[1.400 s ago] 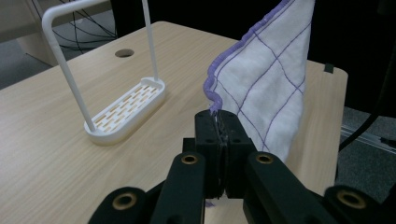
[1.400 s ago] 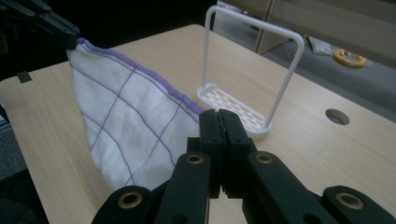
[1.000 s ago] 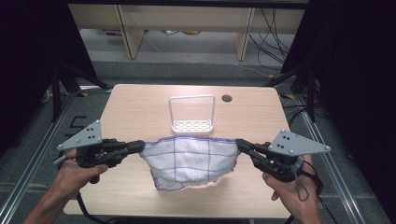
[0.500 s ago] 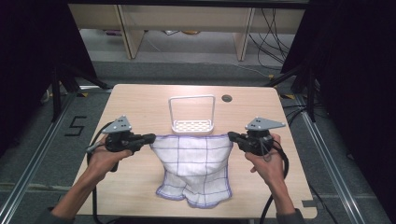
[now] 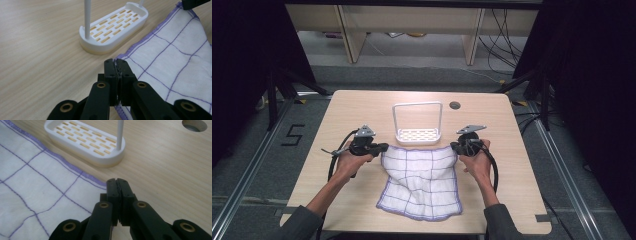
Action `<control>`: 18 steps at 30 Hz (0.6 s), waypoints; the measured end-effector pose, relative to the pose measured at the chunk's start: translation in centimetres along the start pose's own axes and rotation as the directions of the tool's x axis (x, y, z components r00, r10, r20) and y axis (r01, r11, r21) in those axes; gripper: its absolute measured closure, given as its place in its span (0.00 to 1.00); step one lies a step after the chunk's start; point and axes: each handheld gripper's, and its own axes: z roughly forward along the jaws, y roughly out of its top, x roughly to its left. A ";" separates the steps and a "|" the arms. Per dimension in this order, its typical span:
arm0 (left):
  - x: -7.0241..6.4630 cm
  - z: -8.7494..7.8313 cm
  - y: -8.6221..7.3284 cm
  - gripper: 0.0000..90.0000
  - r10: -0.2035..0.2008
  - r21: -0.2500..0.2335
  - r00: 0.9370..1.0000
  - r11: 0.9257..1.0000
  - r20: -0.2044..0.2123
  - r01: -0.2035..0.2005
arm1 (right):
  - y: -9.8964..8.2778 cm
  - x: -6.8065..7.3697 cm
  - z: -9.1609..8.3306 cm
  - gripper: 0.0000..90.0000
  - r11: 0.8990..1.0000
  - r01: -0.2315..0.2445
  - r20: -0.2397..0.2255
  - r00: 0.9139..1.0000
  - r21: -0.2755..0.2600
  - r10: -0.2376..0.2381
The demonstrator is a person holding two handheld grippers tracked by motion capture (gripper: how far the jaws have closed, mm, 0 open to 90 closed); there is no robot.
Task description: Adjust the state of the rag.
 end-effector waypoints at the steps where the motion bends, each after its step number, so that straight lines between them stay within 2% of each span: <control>1: 0.0 0.2 -0.2 0.97 -0.011 -0.001 1.000 1.000 -0.010 0.010 | 0.0 0.0 0.0 0.99 1.000 0.000 0.000 1.000 0.000 0.000; 2: 0.2 0.2 -0.4 0.97 -0.006 0.012 1.000 1.000 -0.009 0.006 | 0.0 0.0 0.3 0.99 1.000 0.006 0.005 1.000 0.017 -0.006; 3: 0.2 0.4 -0.6 0.96 -0.022 0.001 1.000 1.000 -0.018 0.022 | 0.0 -0.1 0.5 0.99 1.000 0.006 0.010 1.000 0.025 -0.006; 4: 0.4 0.5 -0.7 0.96 -0.019 0.007 1.000 1.000 -0.012 0.019 | -0.1 -0.3 1.1 0.99 0.999 0.016 0.018 1.000 0.041 -0.017; 5: 0.3 0.8 -0.8 0.96 -0.037 -0.013 0.999 0.999 -0.019 0.036 | -0.1 -0.3 1.1 0.99 0.999 0.016 0.018 1.000 0.041 -0.017; 6: 0.5 0.8 -0.9 0.96 -0.026 -0.003 1.000 1.000 -0.008 0.026 | -0.1 -0.3 1.3 0.98 0.999 -0.007 0.020 1.000 0.042 0.007; 7: 0.6 0.9 -1.0 0.90 -0.028 -0.006 1.000 1.000 -0.009 0.027 | -0.2 -0.4 1.5 0.91 0.998 -0.011 0.023 1.000 0.063 0.010; 8: 0.5 1.0 -1.1 0.83 -0.061 -0.021 0.998 0.998 0.002 0.061 | -0.3 -0.4 1.7 0.82 0.998 -0.006 0.043 0.999 0.067 0.003; 10: 0.5 0.8 -1.1 0.66 -0.067 -0.008 0.998 0.998 0.000 0.067 | -0.3 -0.3 1.4 0.78 0.996 -0.025 0.061 0.998 0.087 0.019; 11: 0.2 0.1 -1.2 0.60 -0.071 0.002 0.997 0.997 -0.008 0.071 | -0.3 -0.1 0.6 0.69 0.996 -0.012 0.082 0.997 0.084 0.005; 12: 0.2 0.1 -1.2 0.57 -0.071 0.002 0.997 0.997 -0.008 0.071 | -0.3 -0.1 0.6 0.69 0.996 -0.012 0.082 0.997 0.084 0.005; 13: 0.1 -1.2 -1.4 0.54 -0.061 0.015 0.998 0.998 -0.010 0.061 | -0.4 0.3 -0.9 0.62 0.997 -0.002 0.113 0.994 0.081 -0.007; 14: 0.1 -1.2 -1.4 0.51 -0.061 0.015 0.998 0.998 -0.010 0.061 | -0.4 0.3 -0.9 0.62 0.997 -0.002 0.113 0.994 0.081 -0.007; 15: -0.5 -2.4 -1.8 0.48 -0.078 0.013 0.997 0.997 -0.003 0.078 | -0.8 0.9 -2.8 0.59 0.998 -0.006 0.109 0.994 0.070 -0.002; 16: -0.9 -3.2 -2.1 0.47 -0.079 0.021 0.997 0.997 0.009 0.079 | -1.1 1.1 -3.6 0.58 0.998 -0.009 0.096 0.995 0.061 0.003; 17: -0.9 -3.2 -2.1 0.46 -0.079 0.021 0.997 0.997 0.009 0.079 | -1.1 1.1 -3.6 0.58 0.998 -0.009 0.096 0.995 0.061 0.003; 18: -1.3 -3.9 -2.4 0.46 -0.083 0.020 0.996 0.996 0.022 0.083 | -1.7 1.6 -4.8 0.56 0.998 -0.011 0.071 0.997 0.055 0.007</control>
